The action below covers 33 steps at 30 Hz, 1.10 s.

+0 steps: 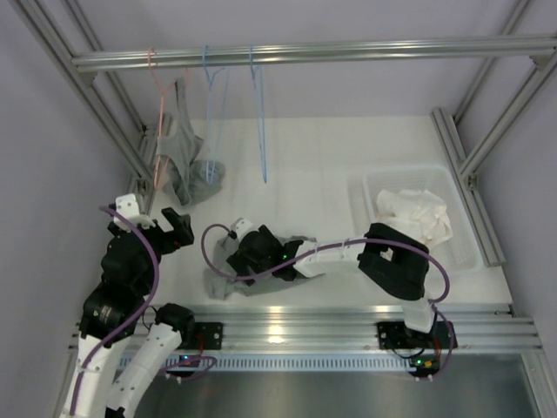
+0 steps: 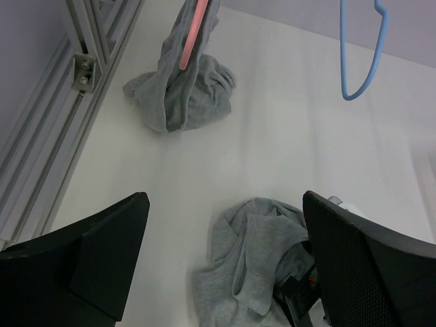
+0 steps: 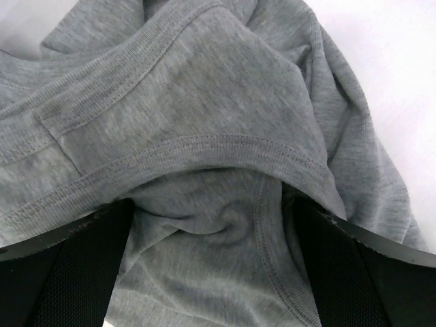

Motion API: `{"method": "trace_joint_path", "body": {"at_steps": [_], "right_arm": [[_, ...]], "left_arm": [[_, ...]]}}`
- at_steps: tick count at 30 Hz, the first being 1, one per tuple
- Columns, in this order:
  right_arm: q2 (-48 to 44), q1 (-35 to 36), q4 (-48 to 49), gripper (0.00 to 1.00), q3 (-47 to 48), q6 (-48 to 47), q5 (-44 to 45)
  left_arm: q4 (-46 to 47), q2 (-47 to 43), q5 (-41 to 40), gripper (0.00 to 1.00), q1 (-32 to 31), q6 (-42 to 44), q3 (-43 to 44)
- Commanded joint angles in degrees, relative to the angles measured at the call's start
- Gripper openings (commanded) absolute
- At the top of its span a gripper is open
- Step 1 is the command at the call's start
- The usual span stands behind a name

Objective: Remove the tank top from the hanger

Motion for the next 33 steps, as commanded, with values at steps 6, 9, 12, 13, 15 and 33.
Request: {"method": "trace_joint_path", "body": {"at_steps": [6, 9, 12, 13, 15, 33], "right_arm": [[5.22, -0.46, -9.23, 0.83, -1.87, 5.29, -8.77], [3.99, -0.11, -9.58, 0.39, -3.45, 5.82, -8.61], [-1.78, 0.68, -10.11, 0.00, -4.68, 6.08, -5.98], [-3.29, 0.95, -10.37, 0.00, -5.38, 6.08, -4.49], [-6.98, 1.56, -10.64, 0.00, -6.09, 6.08, -2.99], [-49.52, 0.16, -27.66, 0.00, -3.47, 3.80, 19.25]], "left_arm": [[4.29, 1.01, 0.95, 0.99, 0.15, -0.20, -0.27], [4.29, 0.93, 1.13, 0.99, 0.07, -0.03, -0.36], [4.29, 1.01, 1.22, 0.99, 0.15, 0.23, -0.44], [4.38, 1.01, 1.31, 0.99, 0.15, 0.24, -0.44], [4.47, 1.01, 1.22, 0.99, 0.06, 0.24, -0.53], [4.47, -0.92, -1.51, 0.99, 0.15, -0.91, -0.97]]}}
